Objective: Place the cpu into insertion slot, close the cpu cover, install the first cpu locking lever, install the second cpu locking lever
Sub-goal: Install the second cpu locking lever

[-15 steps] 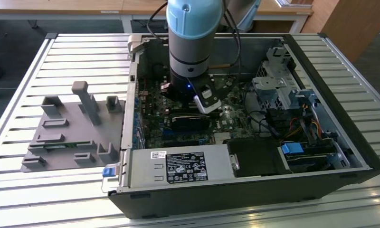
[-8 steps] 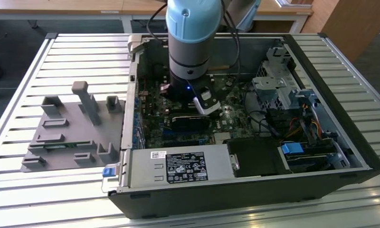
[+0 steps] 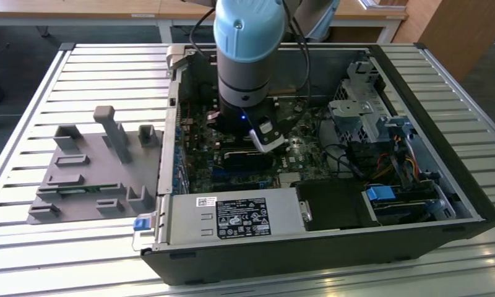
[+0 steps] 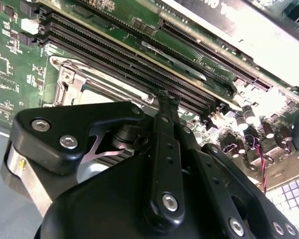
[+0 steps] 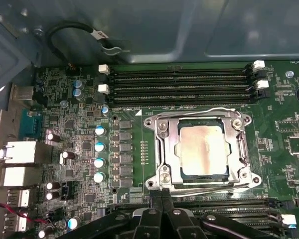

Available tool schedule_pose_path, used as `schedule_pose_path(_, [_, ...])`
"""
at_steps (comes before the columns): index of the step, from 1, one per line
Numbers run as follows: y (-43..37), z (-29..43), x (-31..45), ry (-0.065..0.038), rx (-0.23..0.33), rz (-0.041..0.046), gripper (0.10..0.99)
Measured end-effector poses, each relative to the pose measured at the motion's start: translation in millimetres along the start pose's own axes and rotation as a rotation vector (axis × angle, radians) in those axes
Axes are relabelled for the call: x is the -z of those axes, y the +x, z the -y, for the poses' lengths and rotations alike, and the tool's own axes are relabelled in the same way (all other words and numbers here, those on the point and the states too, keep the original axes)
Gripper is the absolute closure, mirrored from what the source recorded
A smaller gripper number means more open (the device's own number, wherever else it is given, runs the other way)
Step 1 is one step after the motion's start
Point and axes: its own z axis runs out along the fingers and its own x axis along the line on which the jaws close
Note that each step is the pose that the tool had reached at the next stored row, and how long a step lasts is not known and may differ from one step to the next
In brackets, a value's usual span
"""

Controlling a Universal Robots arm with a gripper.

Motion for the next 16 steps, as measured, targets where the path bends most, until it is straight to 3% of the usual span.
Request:
schedule_pose_path(7, [1.8, 0.5, -1.7, -0.015, -0.001, -0.0006, 0.980])
schedule_pose_path(16, [4.3, -3.0, -4.4, -0.019, -0.001, -0.0009, 0.980])
